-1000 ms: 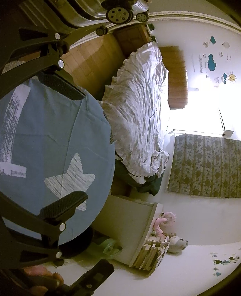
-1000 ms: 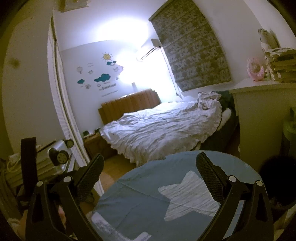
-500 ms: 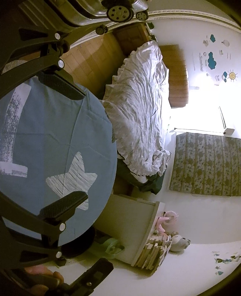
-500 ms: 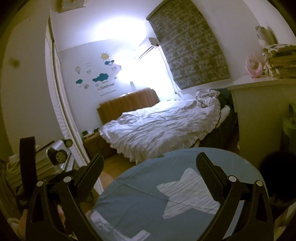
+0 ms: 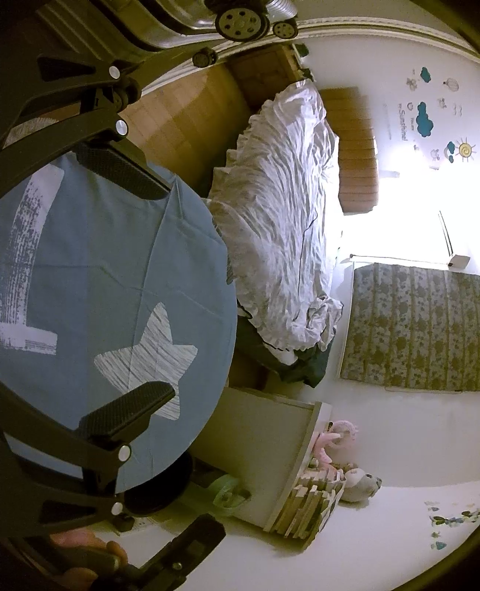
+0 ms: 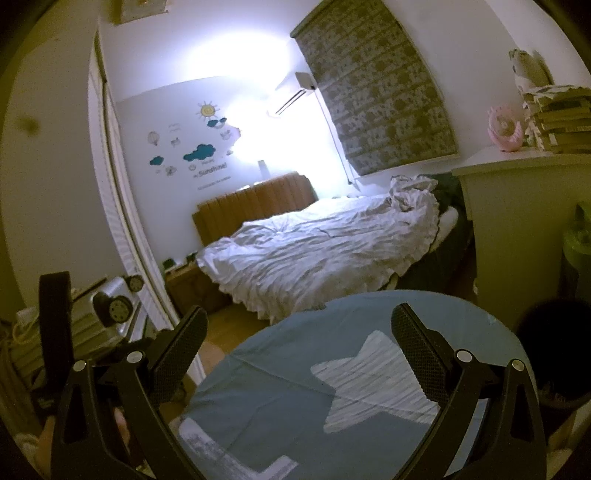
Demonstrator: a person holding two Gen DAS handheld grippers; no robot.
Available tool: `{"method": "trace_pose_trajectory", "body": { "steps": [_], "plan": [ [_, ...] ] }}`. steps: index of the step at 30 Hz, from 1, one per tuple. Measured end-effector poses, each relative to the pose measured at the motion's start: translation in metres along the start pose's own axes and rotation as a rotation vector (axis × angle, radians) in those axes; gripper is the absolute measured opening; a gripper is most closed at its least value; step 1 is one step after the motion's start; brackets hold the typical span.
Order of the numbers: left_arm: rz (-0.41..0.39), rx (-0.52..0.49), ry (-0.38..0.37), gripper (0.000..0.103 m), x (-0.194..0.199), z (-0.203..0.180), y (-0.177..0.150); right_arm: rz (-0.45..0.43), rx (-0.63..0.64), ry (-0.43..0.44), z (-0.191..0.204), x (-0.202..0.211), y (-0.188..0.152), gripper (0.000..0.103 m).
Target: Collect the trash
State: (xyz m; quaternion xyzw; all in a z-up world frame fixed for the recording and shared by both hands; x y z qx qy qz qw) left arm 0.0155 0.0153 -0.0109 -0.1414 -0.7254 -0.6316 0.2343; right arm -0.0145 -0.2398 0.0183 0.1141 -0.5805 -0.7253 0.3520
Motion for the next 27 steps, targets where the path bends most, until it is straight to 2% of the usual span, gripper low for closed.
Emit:
{"method": "trace_pose_trajectory", "body": {
  "steps": [27],
  "plan": [
    [0.001,-0.015,-0.016,0.098,-0.0005,0.0025,0.004,0.008,-0.006,-0.002,-0.0022,-0.0034,-0.0065,0.098]
  ]
}}
Point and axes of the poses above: each gripper's, at about its wrist camera, not at the fingertips, and x roughly against the way its jaws point, z to its left, y to its top, the point moved 2 cm from there along -x, roughly the way its jaws point
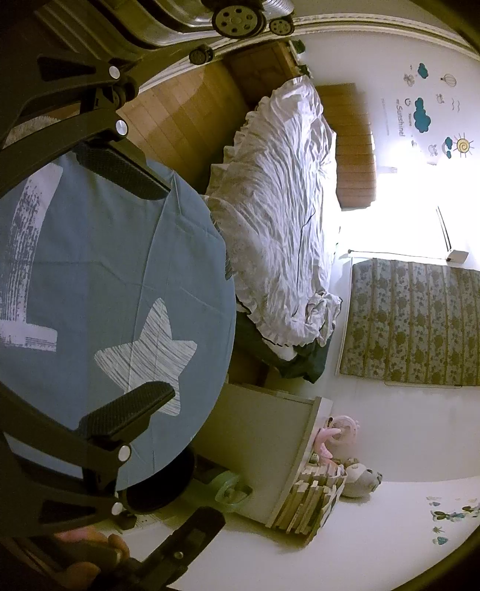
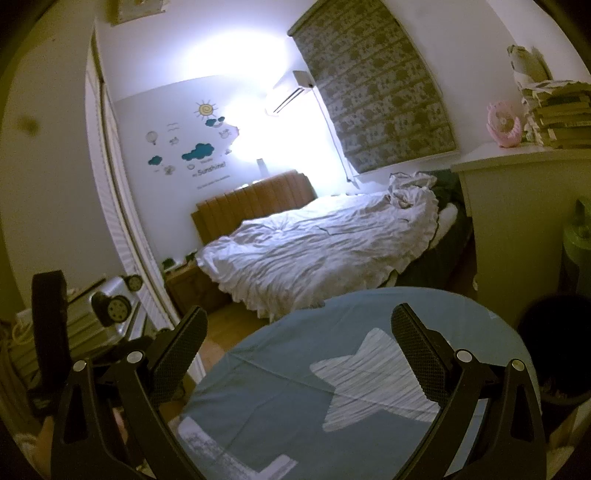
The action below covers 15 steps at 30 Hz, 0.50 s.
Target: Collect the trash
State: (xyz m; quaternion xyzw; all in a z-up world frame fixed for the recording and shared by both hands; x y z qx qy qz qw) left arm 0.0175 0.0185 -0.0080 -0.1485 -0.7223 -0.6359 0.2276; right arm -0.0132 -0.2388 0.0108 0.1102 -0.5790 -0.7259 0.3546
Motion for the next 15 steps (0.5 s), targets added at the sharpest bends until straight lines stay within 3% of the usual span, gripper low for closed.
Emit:
{"method": "trace_pose_trajectory", "body": {
  "steps": [15],
  "plan": [
    [0.006,0.002,0.002,0.098,-0.001,-0.0003,0.0013,0.009,-0.003,-0.003,-0.0024,-0.005,-0.0035,0.098]
  ]
}}
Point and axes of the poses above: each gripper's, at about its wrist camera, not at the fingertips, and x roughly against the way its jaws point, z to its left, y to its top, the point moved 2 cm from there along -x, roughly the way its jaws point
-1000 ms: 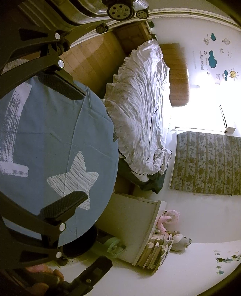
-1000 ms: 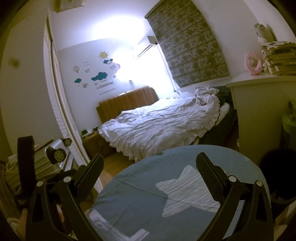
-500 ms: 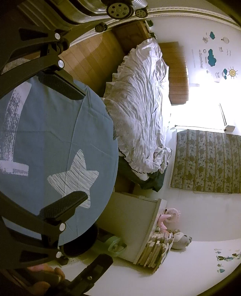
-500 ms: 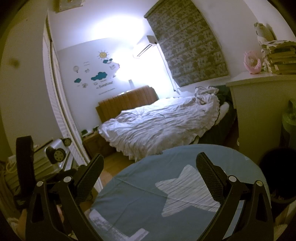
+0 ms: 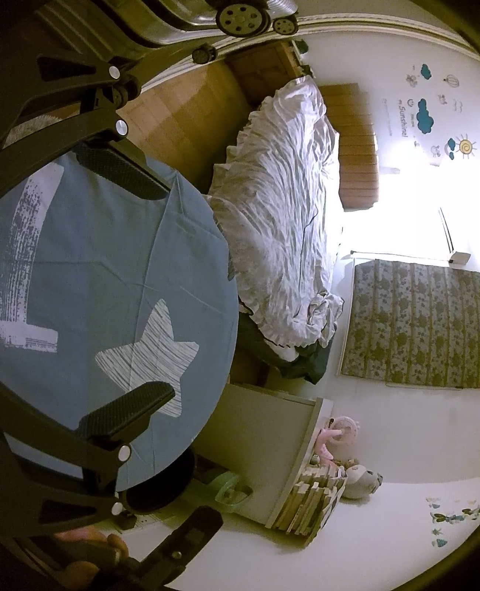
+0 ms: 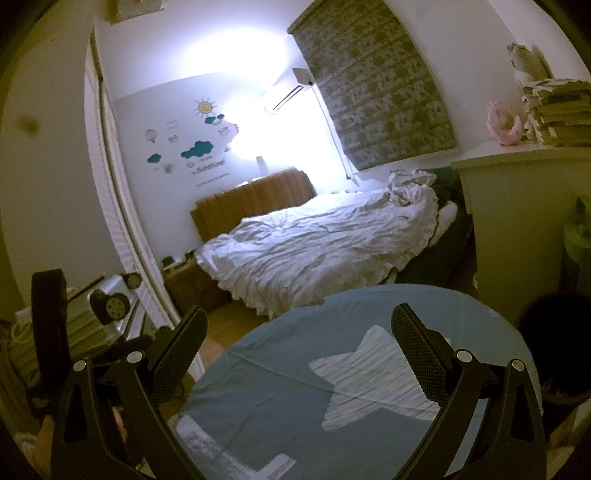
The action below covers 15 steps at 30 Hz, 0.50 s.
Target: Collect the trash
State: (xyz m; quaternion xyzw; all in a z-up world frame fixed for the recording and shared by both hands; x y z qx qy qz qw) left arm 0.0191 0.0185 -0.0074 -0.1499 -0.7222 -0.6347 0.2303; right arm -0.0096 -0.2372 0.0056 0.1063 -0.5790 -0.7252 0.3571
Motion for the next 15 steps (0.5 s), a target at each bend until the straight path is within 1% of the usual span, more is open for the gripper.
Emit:
{"method": "trace_pose_trajectory", "body": {
  "steps": [11,15],
  "plan": [
    [-0.002,-0.006,-0.013,0.098,-0.0048,0.0016,-0.0016,0.009,-0.004,-0.007,-0.0041,-0.004,-0.0033,0.098],
    [0.001,-0.005,-0.004,0.098,-0.0056,0.0031,-0.0017,0.013,-0.009,-0.011,-0.0067,-0.0059,-0.007,0.098]
  ]
}}
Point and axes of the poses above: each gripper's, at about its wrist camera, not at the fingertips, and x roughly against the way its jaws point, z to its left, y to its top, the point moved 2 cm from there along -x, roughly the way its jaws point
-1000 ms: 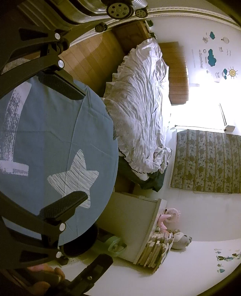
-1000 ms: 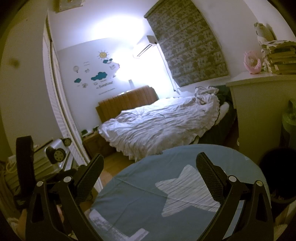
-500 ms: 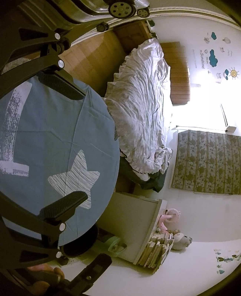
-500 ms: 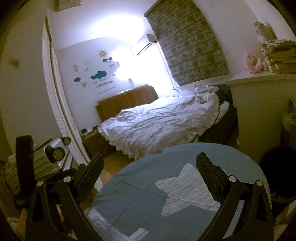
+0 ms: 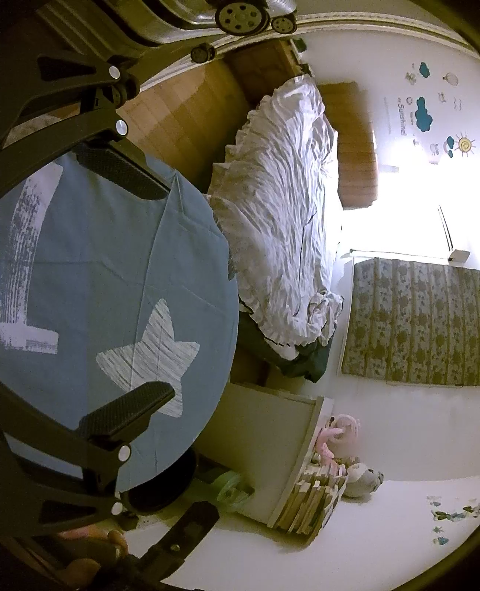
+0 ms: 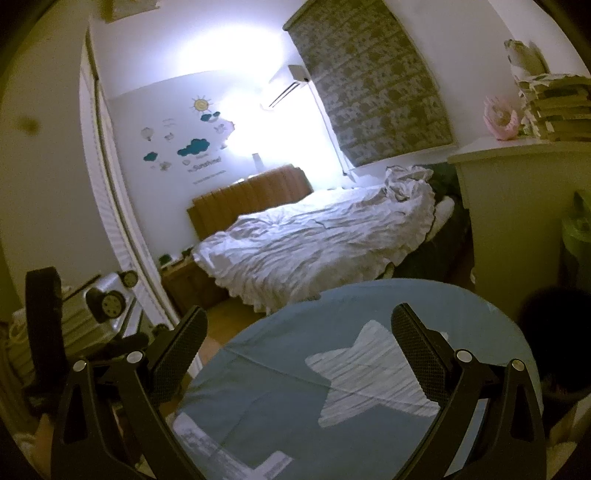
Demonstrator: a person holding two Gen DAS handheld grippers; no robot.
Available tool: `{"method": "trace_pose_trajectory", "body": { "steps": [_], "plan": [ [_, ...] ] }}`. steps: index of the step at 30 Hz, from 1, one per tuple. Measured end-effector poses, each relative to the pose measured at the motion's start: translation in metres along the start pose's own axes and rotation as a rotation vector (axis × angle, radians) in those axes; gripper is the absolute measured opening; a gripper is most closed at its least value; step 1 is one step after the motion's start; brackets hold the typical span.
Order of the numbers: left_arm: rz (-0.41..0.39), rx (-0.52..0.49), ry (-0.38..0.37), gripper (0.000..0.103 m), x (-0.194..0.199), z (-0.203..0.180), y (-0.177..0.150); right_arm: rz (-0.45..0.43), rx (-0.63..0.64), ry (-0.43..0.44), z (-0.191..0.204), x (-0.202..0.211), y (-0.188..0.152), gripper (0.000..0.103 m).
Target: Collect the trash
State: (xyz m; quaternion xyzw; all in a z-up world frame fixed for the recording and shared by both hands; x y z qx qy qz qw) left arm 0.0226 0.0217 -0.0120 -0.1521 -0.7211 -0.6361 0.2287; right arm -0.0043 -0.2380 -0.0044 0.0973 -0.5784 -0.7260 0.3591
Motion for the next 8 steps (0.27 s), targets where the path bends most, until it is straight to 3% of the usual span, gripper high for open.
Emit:
{"method": "trace_pose_trajectory", "body": {
  "steps": [8],
  "plan": [
    [0.024,0.02,0.004,0.098,-0.0036,0.005,-0.0022,0.005,-0.003,-0.003,-0.0009,-0.0001,-0.0036,0.098]
  ]
}}
Point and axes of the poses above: each gripper's, at about its wrist camera, not at the fingertips, and x roughly against the way its jaws point, z to its left, y to its top, the point moved 2 cm from there along -x, roughly the way its jaws point
